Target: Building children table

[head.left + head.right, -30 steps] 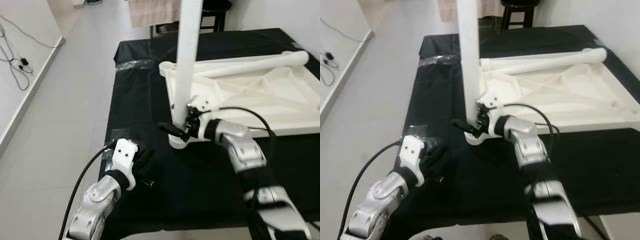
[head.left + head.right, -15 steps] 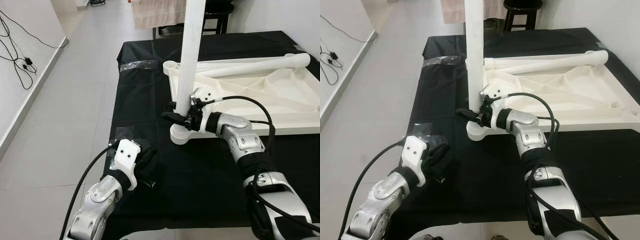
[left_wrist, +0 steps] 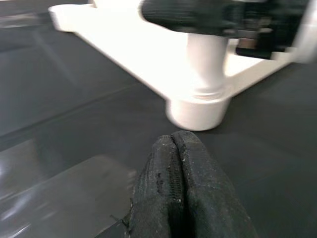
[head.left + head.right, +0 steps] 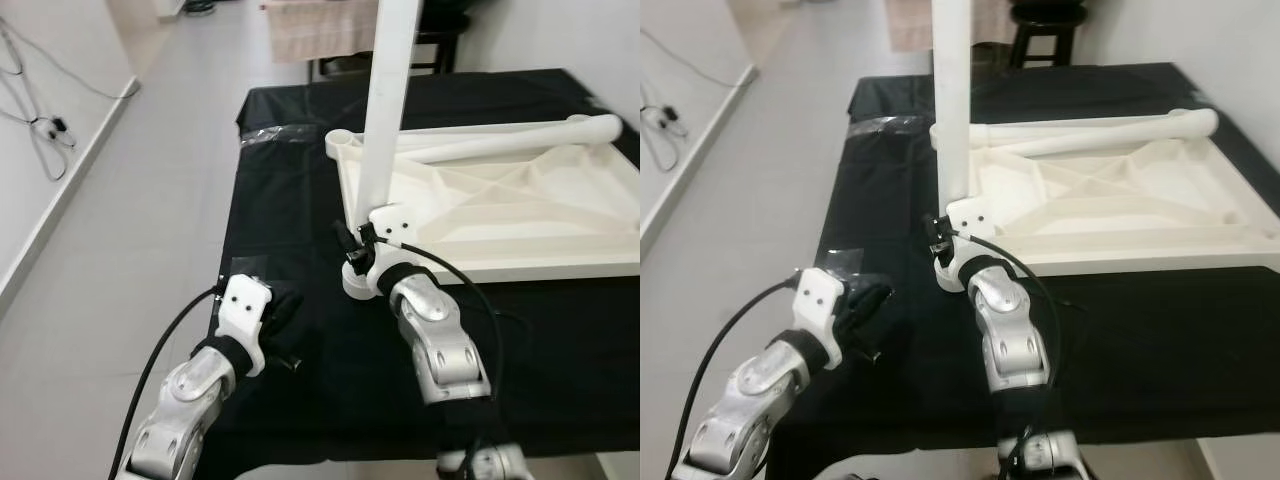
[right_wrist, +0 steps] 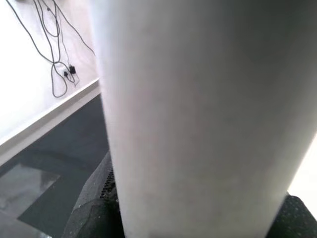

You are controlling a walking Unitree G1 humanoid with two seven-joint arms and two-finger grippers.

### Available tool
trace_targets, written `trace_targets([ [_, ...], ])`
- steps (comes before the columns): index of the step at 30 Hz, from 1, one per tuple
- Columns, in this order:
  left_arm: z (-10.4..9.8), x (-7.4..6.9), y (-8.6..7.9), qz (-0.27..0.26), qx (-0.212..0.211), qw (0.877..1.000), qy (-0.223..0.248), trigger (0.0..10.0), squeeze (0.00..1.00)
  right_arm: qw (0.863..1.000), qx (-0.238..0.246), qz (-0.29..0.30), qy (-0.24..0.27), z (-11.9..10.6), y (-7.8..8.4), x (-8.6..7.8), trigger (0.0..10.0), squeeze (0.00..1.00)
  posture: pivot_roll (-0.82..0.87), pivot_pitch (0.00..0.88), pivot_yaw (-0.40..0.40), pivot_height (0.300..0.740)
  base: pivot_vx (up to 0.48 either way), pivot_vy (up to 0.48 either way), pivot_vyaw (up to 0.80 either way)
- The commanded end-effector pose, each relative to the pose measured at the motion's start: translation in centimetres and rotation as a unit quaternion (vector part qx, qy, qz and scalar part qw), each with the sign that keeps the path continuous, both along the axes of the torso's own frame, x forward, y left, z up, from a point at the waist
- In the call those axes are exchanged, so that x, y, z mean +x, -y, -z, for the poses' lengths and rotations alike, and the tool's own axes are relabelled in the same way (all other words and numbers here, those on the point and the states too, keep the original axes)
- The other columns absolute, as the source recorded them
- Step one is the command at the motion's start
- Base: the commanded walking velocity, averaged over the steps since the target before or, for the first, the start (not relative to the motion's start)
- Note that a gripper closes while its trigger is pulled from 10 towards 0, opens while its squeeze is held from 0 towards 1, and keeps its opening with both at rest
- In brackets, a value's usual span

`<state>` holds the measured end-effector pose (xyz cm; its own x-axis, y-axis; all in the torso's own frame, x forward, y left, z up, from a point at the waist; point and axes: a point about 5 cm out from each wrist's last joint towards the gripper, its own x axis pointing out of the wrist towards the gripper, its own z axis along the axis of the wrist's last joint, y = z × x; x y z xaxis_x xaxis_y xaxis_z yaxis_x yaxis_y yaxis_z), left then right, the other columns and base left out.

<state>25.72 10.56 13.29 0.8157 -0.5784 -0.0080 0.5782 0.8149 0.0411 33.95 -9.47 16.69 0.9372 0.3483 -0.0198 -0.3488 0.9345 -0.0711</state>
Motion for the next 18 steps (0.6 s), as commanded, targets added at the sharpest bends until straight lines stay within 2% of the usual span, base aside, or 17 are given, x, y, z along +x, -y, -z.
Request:
trace_targets([
  [1,0.5,-0.1,-0.1,-0.006,0.001,1.0,-0.008,10.0,0.0,0.997,0.013,0.025,-0.076,2.9,0.9,-0.1,10.0,0.0,0.01,0.122,0.017,0.74,0.0,0.0,0.0],
  [5,0.5,0.0,-0.1,-0.013,-0.001,1.0,-0.008,10.0,0.0,0.998,0.02,-0.004,-0.059,1.5,0.2,0.0,10.0,0.0,0.01,0.114,0.019,0.74,0.0,0.0,0.0],
  [6,0.5,0.0,0.0,-0.011,-0.002,1.0,-0.009,10.0,0.0,0.998,0.033,-0.034,-0.052,0.9,-0.1,0.0,10.0,1.0,0.01,0.112,0.019,0.74,0.0,0.0,0.0],
  [8,0.6,0.0,0.1,-0.007,-0.003,1.0,-0.011,10.0,0.0,0.995,0.051,-0.071,-0.043,-0.2,-0.3,0.1,10.0,1.0,0.0,0.11,0.019,0.74,0.0,0.0,0.0],
  [10,0.6,0.0,0.1,-0.007,-0.003,1.0,-0.011,10.0,0.0,0.995,0.051,-0.071,-0.043,-0.2,-0.3,0.1,10.0,1.0,0.0,0.11,0.019,0.74,0.0,0.0,0.0],
  [11,0.6,0.0,0.1,-0.004,-0.003,1.0,-0.012,10.0,0.0,0.992,0.057,-0.103,-0.037,-0.9,-0.1,0.5,10.0,0.93,0.0,0.107,0.018,0.74,0.0,0.0,0.0],
  [12,0.7,0.1,0.2,-0.002,-0.003,1.0,-0.013,10.0,0.0,0.987,0.056,-0.146,-0.029,-1.7,0.2,0.9,10.0,0.0,0.0,0.104,0.017,0.74,0.0,0.0,0.0],
  [14,0.7,0.1,0.3,-0.001,-0.003,1.0,-0.013,10.0,0.0,0.969,0.032,-0.245,-0.018,-2.6,0.9,1.0,10.0,0.0,0.0,0.1,0.016,0.74,0.0,0.0,0.0],
  [17,0.8,0.1,0.3,-0.001,-0.004,1.0,-0.013,10.0,0.0,0.947,-0.002,-0.322,-0.007,-2.9,1.4,0.6,10.0,0.0,0.0,0.098,0.014,0.74,0.0,0.0,0.0],
  [18,0.8,0.1,0.3,-0.001,-0.004,1.0,-0.013,10.0,0.0,0.947,-0.002,-0.322,-0.007,-2.9,1.4,0.6,10.0,0.0,0.0,0.098,0.014,0.74,0.0,0.0,0.0],
])
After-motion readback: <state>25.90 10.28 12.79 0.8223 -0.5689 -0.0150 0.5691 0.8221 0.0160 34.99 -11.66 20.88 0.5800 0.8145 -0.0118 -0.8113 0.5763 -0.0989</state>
